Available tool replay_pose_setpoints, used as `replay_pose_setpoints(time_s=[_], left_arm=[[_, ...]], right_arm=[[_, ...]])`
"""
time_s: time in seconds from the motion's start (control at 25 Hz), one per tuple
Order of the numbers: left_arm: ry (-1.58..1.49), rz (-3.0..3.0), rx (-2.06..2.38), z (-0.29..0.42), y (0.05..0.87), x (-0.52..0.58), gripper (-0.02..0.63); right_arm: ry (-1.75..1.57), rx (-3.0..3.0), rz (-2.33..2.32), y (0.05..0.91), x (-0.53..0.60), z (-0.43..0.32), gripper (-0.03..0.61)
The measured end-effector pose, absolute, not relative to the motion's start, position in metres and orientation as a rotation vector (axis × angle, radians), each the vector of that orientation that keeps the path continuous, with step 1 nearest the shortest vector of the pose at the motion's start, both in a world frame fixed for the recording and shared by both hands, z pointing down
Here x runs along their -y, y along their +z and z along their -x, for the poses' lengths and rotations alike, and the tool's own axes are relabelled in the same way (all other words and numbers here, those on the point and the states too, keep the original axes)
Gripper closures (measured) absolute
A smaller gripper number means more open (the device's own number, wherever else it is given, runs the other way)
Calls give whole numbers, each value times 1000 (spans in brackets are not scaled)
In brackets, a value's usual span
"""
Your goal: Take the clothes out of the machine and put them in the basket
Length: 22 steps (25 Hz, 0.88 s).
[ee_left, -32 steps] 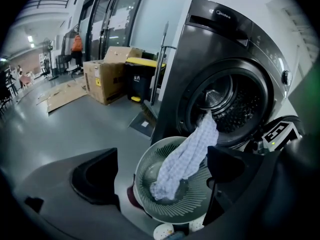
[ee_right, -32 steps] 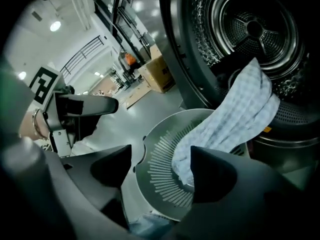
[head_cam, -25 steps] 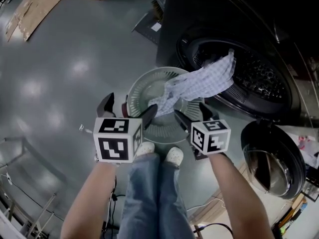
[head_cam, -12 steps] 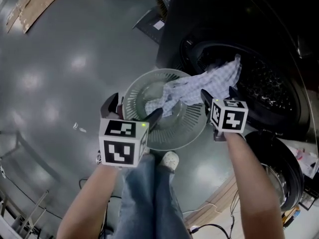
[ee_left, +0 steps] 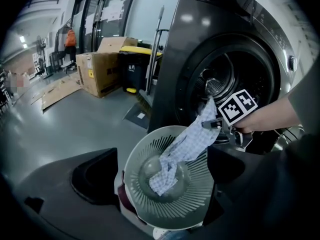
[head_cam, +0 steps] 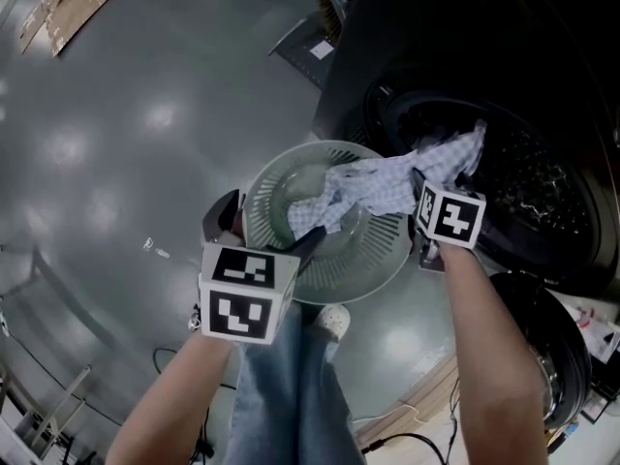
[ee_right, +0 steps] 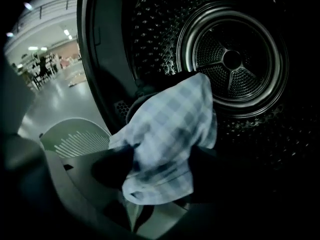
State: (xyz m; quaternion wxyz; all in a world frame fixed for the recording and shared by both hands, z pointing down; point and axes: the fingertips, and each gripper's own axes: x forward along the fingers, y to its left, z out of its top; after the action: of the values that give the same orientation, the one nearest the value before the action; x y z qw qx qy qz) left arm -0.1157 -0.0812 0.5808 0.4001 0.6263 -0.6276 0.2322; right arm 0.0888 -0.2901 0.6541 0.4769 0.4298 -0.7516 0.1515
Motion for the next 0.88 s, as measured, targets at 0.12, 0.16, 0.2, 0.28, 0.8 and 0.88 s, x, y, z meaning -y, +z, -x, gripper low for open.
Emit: replay_pose_setpoints(time_s=[0.12,0.16,0.2,0.28,0.8,0.88], left_arm=[[586,-1579,1592,119,579,81,51],[581,-1576,1598,121,577,81,51],[575,-1573,1604,123,575,82,51],[563,-1568,1614,126,571,82,51],[538,-1536,1637,135,561,63,51],[539,-1534,1636,137,560,60,51]], right_arm=[[439,1792,-1034,651,282,-94,539],[474,1807,-1045,648,279,-93,541],[496,1827,-1051,646,277,-90,541],[544,1880,-1031,642,268,-82,541],[932,2098,-132,626,97,25,541],[969,2087,-54,623,75,31,541]])
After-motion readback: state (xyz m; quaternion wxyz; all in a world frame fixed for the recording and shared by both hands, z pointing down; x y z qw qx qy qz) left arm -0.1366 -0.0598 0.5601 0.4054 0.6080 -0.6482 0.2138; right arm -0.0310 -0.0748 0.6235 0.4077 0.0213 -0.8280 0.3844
